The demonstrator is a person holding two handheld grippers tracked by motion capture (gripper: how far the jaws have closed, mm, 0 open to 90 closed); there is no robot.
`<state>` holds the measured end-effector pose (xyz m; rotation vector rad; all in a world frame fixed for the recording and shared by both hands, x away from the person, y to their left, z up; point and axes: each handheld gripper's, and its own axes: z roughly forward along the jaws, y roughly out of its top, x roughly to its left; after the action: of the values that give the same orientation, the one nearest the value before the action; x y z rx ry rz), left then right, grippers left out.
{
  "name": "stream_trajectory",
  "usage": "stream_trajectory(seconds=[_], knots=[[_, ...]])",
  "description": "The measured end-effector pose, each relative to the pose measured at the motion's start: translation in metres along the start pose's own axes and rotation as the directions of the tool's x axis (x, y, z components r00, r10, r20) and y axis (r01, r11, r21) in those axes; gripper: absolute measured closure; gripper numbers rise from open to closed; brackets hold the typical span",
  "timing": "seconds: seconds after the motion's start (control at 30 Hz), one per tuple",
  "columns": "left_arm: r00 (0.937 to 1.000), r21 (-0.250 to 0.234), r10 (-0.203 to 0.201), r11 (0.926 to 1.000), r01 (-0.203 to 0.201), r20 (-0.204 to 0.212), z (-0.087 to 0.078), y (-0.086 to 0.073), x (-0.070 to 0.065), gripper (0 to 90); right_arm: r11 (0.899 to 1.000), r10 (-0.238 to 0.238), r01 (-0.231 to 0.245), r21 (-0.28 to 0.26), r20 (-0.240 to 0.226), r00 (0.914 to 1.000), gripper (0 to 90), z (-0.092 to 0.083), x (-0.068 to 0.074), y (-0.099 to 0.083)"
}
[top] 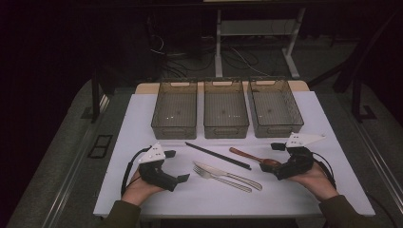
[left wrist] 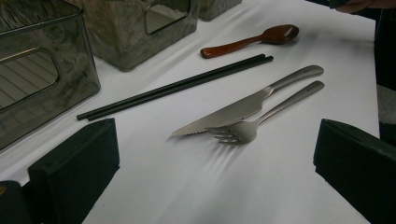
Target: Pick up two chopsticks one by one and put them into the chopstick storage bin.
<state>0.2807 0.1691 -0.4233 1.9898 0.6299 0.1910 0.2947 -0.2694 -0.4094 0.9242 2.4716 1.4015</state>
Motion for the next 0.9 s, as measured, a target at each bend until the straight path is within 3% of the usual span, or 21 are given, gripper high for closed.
stream_trajectory(seconds=[0.37,0.4,0.6,0.9], knots=[[1.0000,-0.001,0.000,1.0000,0.000,0.005,0.001,0.000,-0.001,0.0,1.000,-0.004,0.004,0.020,-0.014,0.9999,8.1,0.012,-0.002,0.008],[1.0000,-0.001,0.002,1.0000,-0.002,0.004,0.001,0.000,-0.001,0.0,1.000,-0.008,0.008,0.018,-0.010,0.9999,13.0,0.013,-0.001,0.009],[1.0000,-0.001,0.002,1.0000,-0.002,0.006,0.001,0.000,-0.001,0.0,1.000,-0.005,0.006,0.028,-0.015,0.9999,14.7,0.018,-0.002,0.014],[1.0000,-0.001,-0.001,1.0000,0.001,0.005,0.000,0.000,-0.001,0.0,0.998,-0.014,0.016,0.058,-0.040,0.9991,29.2,0.032,0.001,0.022]])
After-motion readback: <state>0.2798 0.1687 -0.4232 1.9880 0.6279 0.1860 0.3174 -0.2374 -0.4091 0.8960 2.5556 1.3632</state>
